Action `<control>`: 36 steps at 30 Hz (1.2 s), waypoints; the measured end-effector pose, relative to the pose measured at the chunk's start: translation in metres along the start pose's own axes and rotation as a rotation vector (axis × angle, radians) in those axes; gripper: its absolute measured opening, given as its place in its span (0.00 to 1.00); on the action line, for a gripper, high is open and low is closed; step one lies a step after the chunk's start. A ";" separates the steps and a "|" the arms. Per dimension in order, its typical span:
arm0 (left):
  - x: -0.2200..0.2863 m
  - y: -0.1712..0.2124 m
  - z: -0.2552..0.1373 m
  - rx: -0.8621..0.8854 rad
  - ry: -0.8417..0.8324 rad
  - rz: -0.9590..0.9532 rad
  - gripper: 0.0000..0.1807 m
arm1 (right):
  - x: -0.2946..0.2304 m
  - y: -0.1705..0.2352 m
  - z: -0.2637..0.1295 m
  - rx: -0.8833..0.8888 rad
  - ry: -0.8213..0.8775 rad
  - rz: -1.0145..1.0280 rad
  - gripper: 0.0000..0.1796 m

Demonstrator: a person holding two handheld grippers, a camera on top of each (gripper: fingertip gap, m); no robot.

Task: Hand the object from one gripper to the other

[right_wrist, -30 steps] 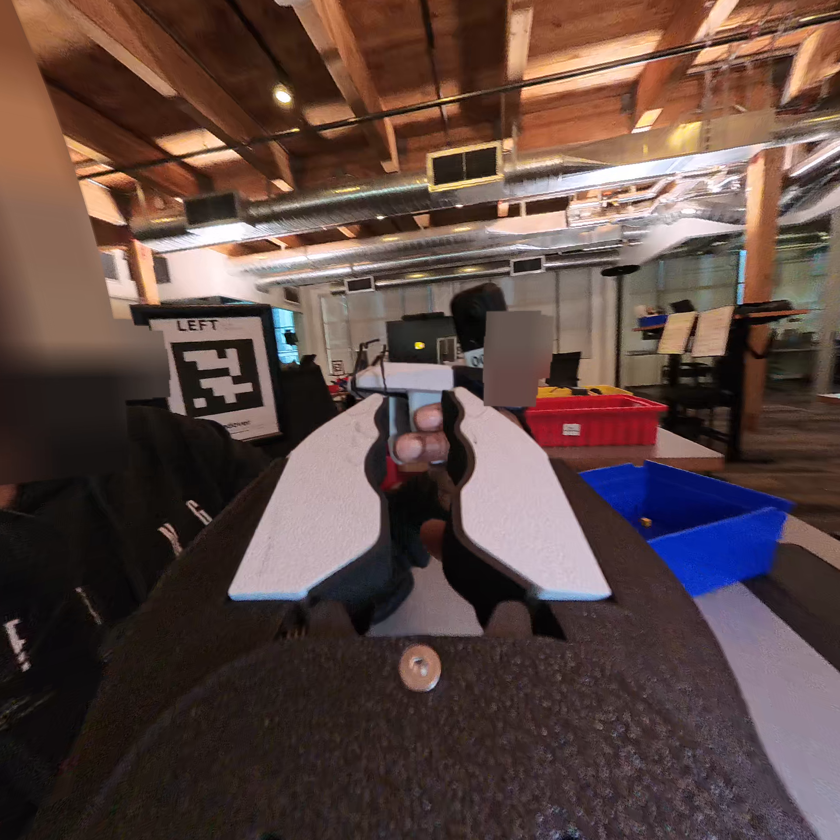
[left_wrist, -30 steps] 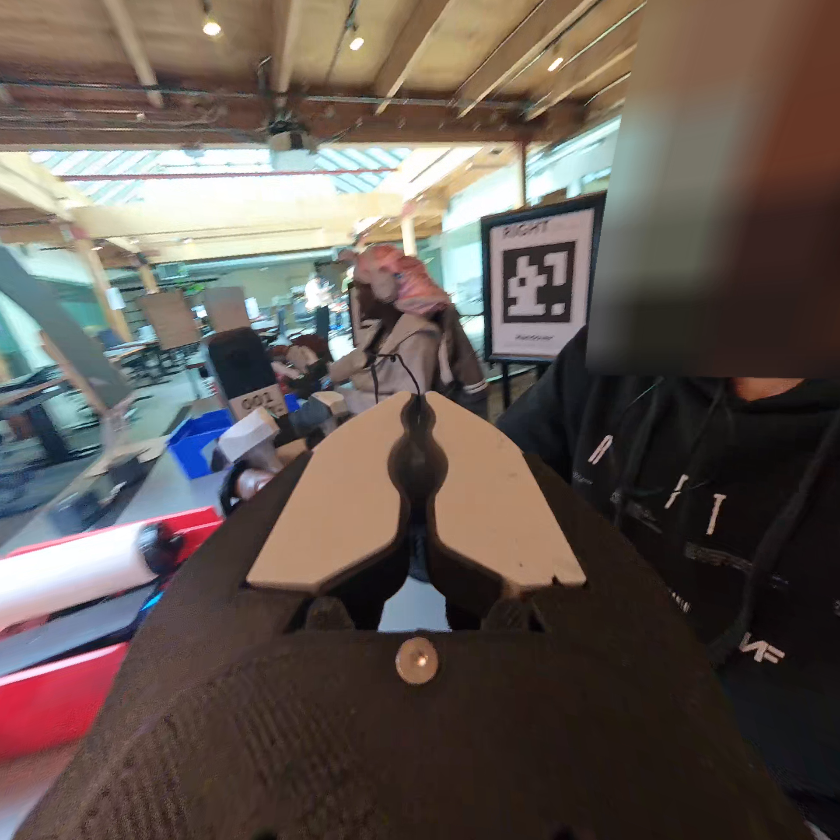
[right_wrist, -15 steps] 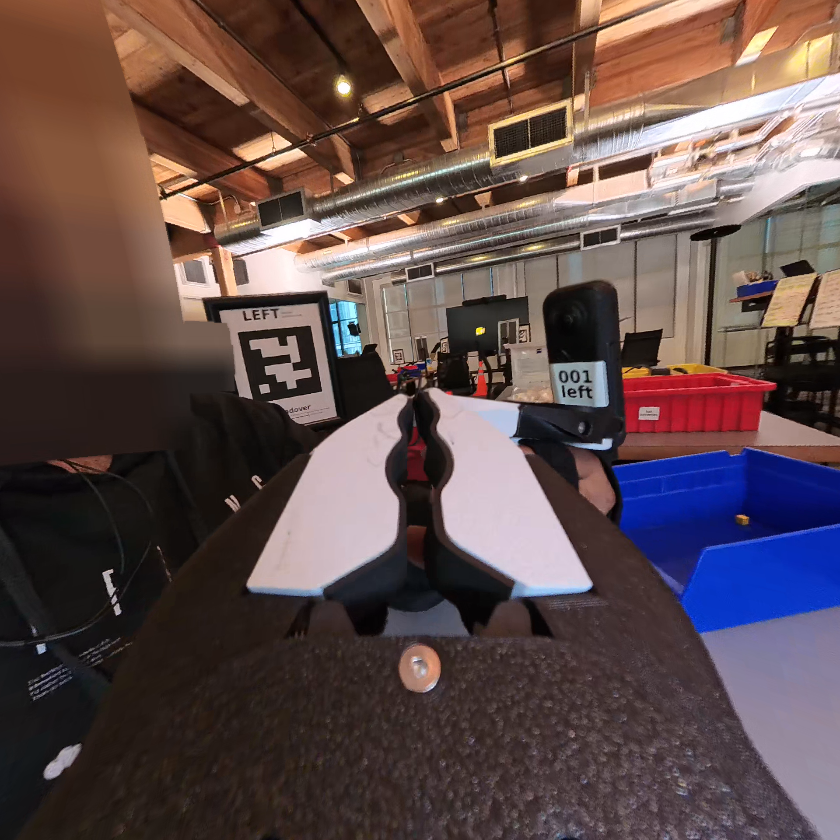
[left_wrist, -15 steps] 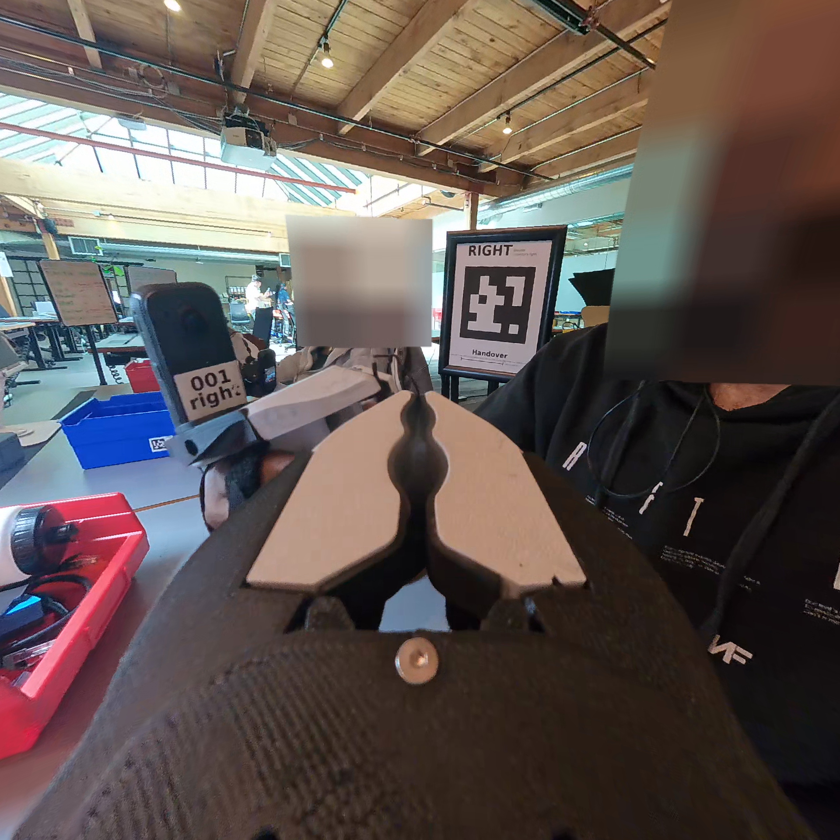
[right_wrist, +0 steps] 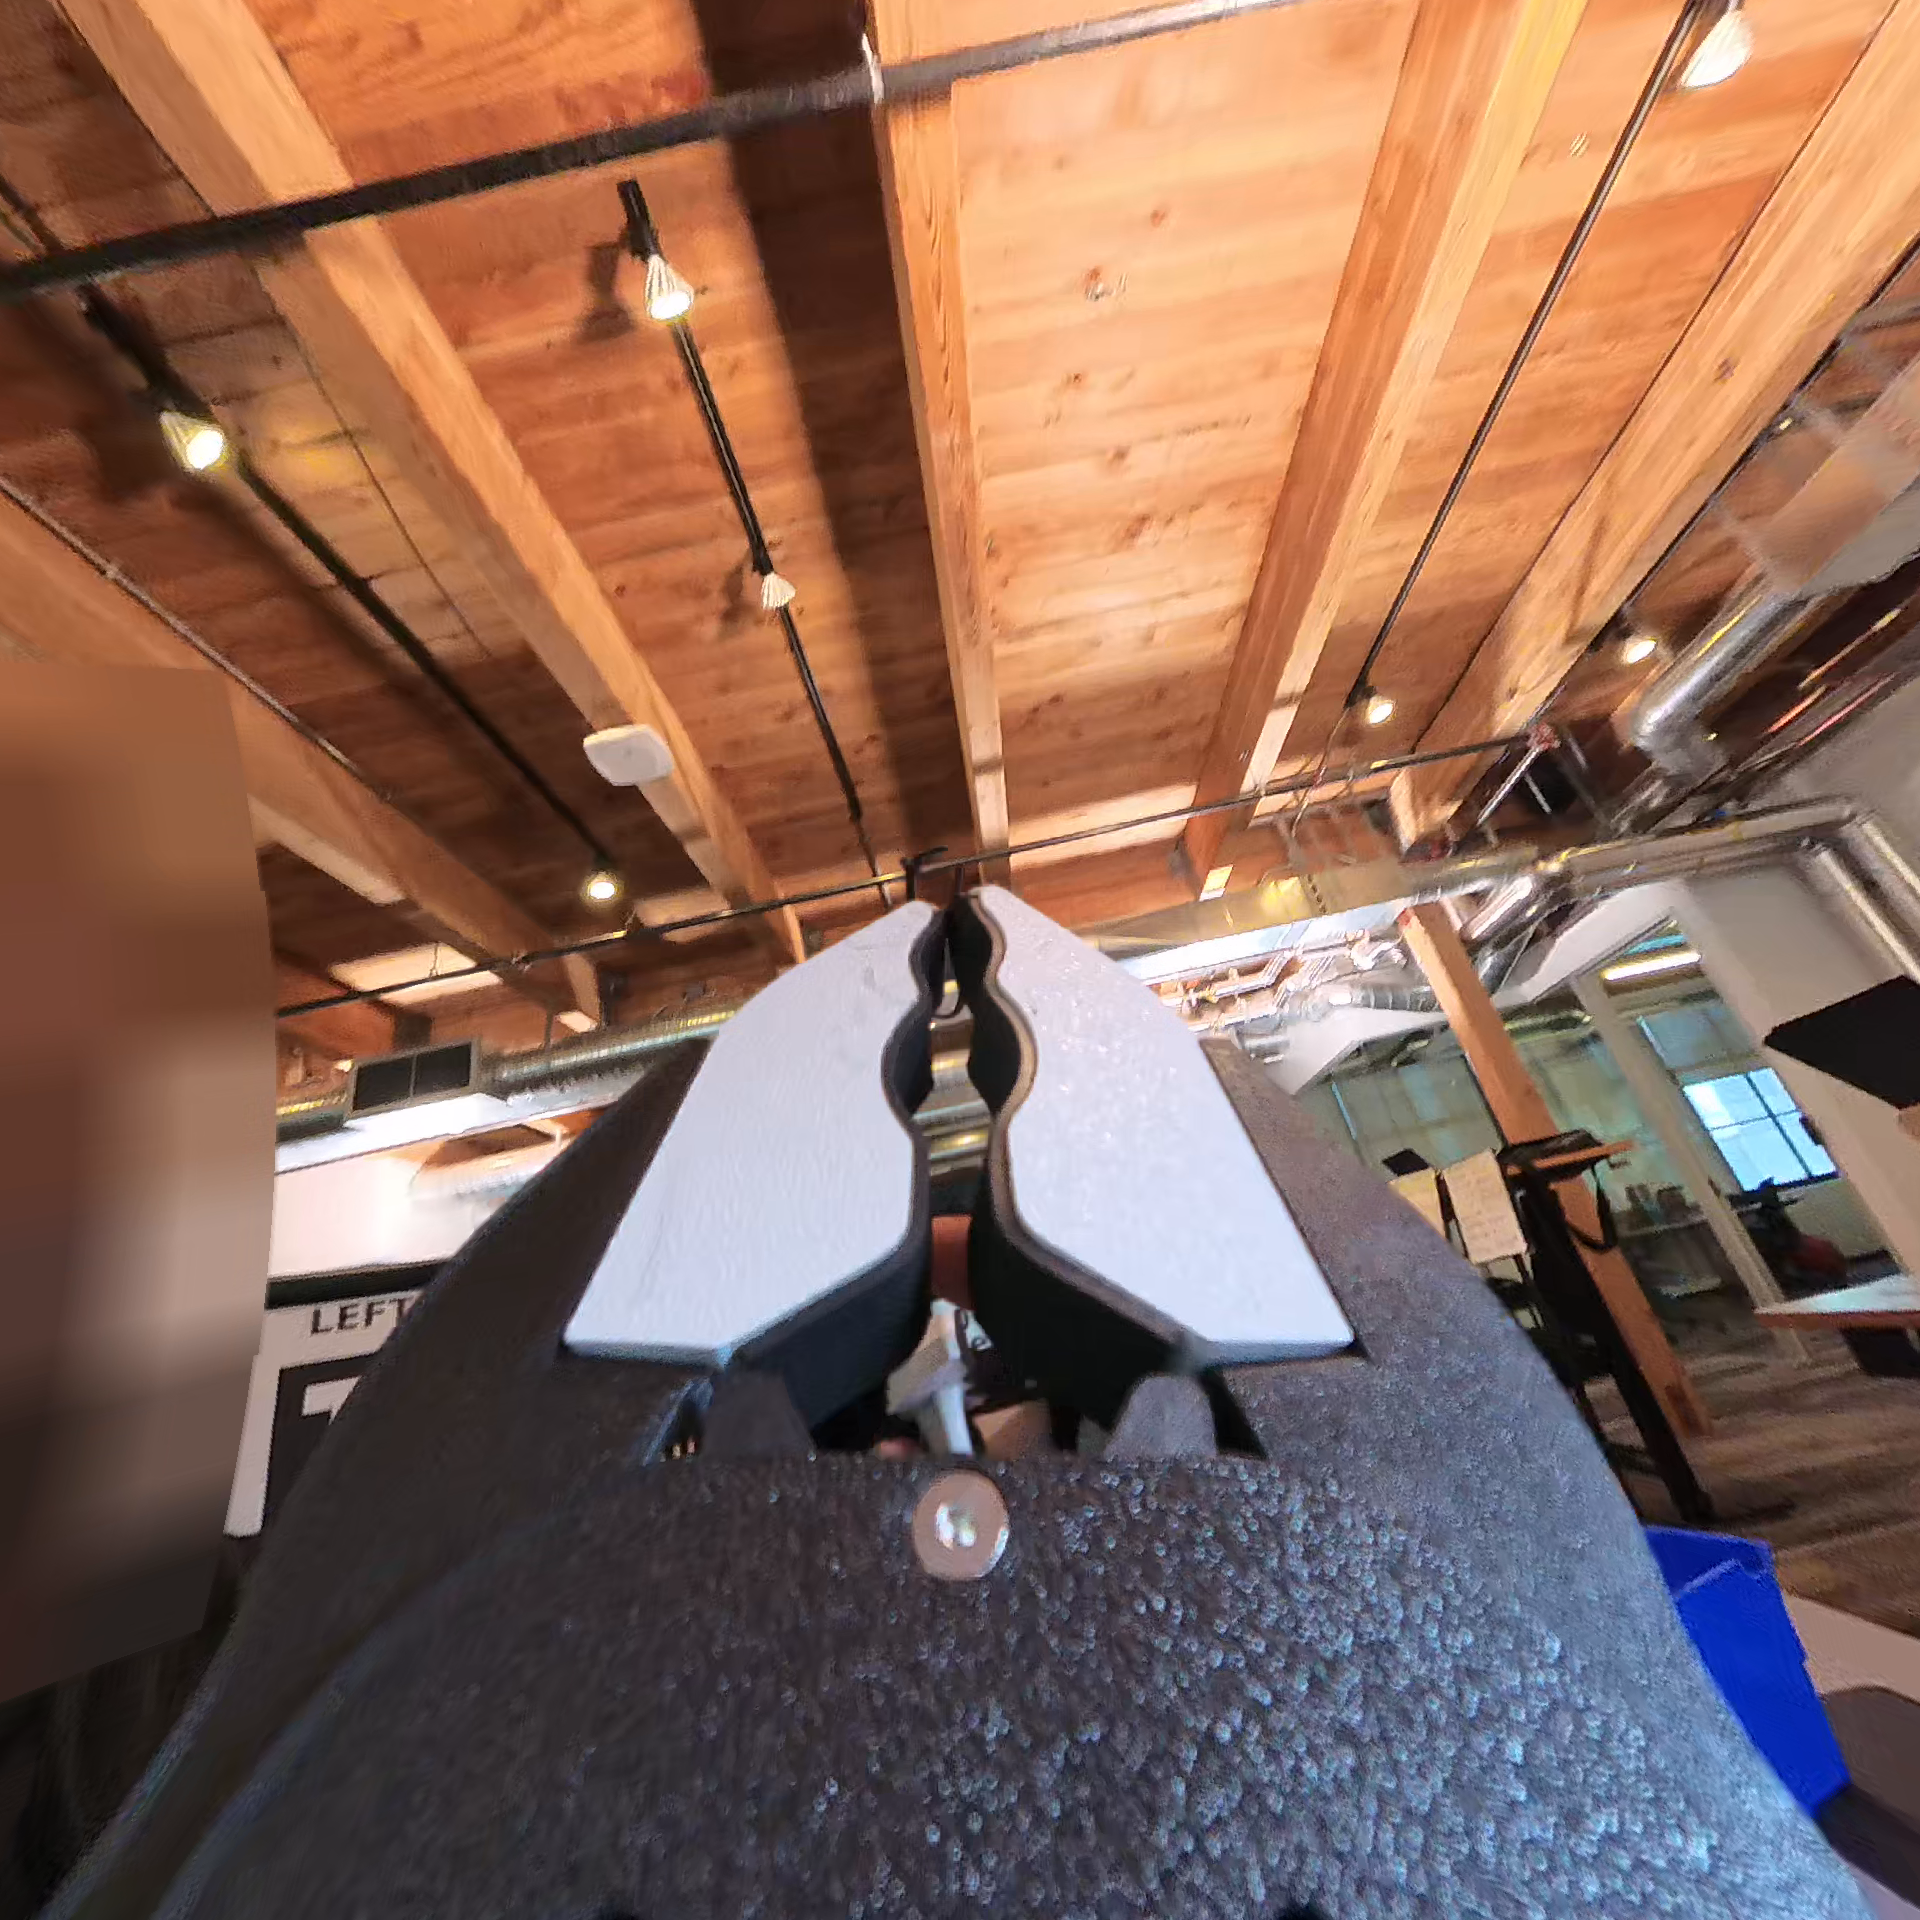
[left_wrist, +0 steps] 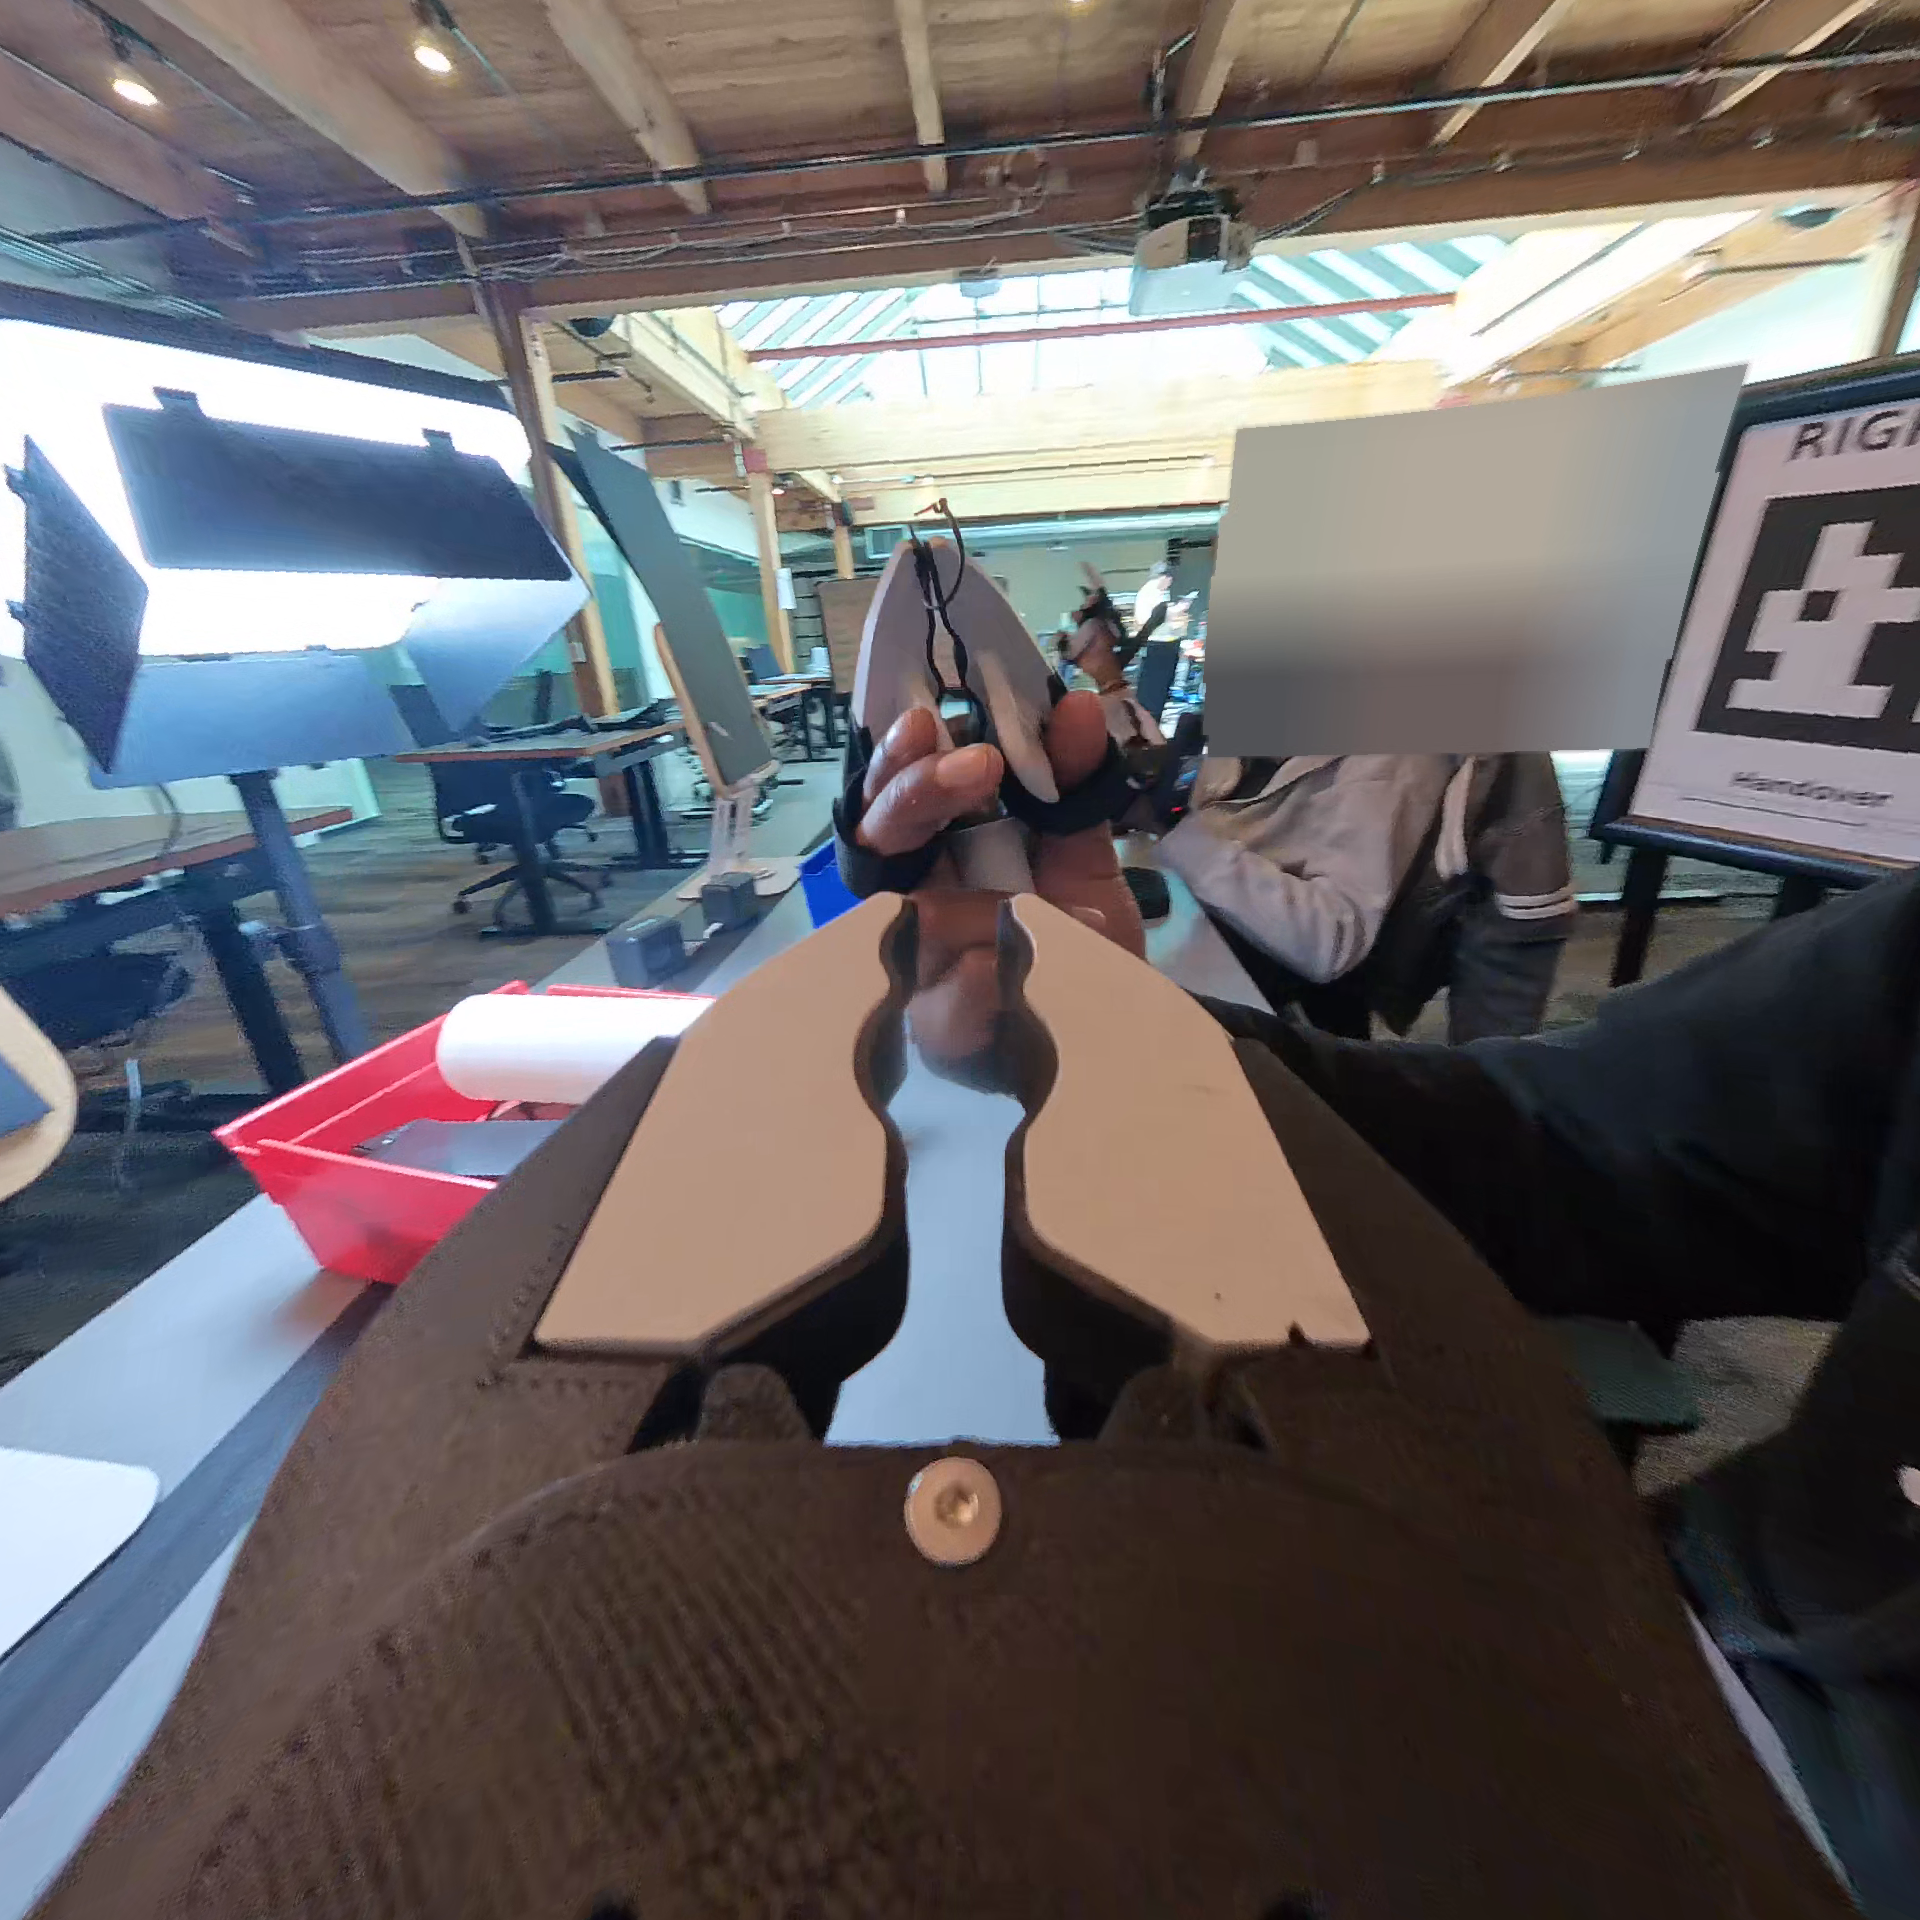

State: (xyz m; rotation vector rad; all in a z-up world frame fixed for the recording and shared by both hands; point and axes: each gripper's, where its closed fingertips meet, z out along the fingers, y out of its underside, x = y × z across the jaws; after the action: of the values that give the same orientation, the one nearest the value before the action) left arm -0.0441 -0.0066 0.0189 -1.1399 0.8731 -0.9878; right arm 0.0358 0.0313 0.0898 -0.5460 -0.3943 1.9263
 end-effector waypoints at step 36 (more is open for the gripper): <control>-0.033 -0.006 0.033 0.023 -0.232 0.179 0.07 | 0.036 0.065 -0.010 -0.001 0.089 0.182 0.00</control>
State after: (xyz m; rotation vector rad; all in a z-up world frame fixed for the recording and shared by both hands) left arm -0.0249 0.0339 0.0334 -1.1113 0.7596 -0.7014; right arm -0.0217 0.0389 0.0414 -0.6859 -0.2960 2.0673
